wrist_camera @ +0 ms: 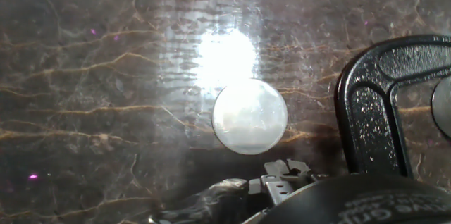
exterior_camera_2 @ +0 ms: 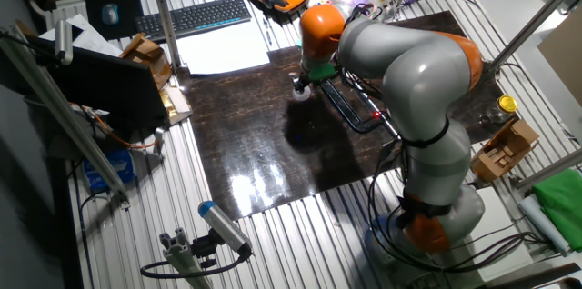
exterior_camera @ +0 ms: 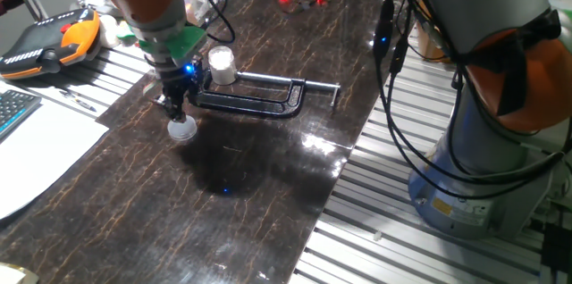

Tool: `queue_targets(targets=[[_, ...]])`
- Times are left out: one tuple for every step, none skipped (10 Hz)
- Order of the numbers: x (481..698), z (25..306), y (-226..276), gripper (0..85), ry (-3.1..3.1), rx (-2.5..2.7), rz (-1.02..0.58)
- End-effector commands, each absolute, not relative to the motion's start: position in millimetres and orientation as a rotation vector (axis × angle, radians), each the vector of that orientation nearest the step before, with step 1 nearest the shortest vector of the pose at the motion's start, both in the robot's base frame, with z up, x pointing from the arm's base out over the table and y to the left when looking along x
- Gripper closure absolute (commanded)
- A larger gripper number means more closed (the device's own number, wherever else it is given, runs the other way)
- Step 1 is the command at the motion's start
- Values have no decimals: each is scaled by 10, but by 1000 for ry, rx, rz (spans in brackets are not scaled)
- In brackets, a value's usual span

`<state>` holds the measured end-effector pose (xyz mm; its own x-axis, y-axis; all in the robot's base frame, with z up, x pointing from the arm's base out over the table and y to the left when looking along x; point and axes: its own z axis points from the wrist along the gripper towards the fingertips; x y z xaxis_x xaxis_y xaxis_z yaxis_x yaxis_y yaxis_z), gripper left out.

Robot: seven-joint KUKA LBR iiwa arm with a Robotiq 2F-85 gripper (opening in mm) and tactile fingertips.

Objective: Screw the lid onto the jar

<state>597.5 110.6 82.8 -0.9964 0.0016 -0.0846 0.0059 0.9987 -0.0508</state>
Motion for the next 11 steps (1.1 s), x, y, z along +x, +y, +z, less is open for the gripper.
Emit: queue_targets(targets=[[6003,774,1103,330,3054,-1,-68],[6033,710,1104,323,3048,-18,-68],[6063,647,1103,273,3039,-25,-75],[6086,596,1105,197,3032,-9,-65],[6101,570,1117,147,3030,-2,-58],[6121,541,1132,120,3032,4,-46],[6140,503,1140,113,3035,4,-34],[6157,451,1139,103,3032,0,-30],[6172,408,1134,97,3029,-7,-32],[6181,393,1130,90,3028,-7,-30],[6188,392,1132,80,3027,-3,-34]])
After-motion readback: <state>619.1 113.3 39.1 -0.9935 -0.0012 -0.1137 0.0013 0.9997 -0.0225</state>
